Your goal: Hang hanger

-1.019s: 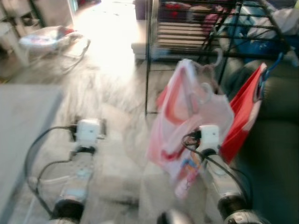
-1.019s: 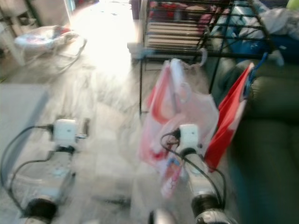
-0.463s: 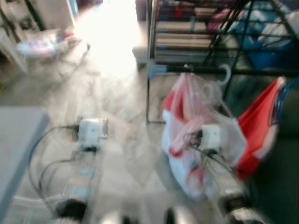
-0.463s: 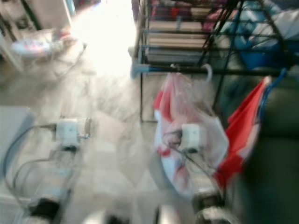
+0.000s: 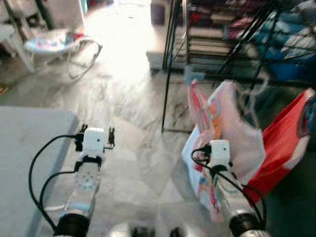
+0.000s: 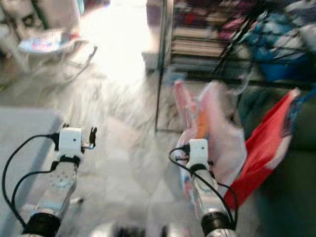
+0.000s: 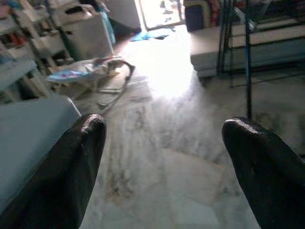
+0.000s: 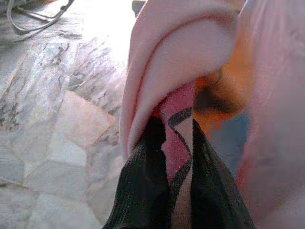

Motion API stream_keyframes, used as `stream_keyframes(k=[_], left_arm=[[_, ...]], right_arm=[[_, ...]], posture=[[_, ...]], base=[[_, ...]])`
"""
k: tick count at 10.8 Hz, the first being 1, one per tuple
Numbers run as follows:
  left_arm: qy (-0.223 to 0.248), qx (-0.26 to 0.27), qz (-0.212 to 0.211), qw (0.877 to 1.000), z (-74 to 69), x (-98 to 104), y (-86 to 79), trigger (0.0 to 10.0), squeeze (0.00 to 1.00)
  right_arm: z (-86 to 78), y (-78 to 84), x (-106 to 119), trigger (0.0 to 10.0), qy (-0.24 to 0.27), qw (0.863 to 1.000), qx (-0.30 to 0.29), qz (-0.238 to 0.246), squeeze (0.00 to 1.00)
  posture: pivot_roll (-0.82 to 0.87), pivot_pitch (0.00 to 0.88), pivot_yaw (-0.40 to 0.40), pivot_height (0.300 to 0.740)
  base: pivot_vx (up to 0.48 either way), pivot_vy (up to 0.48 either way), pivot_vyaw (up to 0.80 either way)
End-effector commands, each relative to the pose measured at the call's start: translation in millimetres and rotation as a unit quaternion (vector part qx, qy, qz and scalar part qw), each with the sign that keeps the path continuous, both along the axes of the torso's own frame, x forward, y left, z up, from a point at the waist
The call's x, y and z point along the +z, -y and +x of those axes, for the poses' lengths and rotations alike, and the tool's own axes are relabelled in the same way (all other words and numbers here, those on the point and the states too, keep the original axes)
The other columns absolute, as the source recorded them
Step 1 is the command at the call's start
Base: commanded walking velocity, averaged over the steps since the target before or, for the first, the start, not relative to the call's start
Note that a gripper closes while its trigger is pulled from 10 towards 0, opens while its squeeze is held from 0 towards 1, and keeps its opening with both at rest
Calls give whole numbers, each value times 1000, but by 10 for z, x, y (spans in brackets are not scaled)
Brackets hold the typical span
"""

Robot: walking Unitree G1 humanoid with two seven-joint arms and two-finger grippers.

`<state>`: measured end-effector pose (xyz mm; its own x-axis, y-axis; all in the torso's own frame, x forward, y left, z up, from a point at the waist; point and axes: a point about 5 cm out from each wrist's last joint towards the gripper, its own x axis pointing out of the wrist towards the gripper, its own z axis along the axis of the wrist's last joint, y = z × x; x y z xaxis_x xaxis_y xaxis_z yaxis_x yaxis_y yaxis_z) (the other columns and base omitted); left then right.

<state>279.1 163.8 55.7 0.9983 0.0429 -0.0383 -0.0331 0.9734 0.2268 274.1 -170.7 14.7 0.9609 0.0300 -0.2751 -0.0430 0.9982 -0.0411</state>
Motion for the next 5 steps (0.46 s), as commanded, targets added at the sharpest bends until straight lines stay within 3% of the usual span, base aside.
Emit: stream_keyframes(k=[1,5], left_arm=[[1,-13,-6,1000,-4,11,75,10000,0],[2,-18,-10,1000,-15,20,97,10000,0]], right_arm=[[-8,66,49,10000,18,1000,-12,-4,0],[231,-13,387,10000,94,995,-7,-18,0]], posture=[[-4,114,-14,740],[6,114,-12,740]], base=[[0,0,0],[0,0,0]])
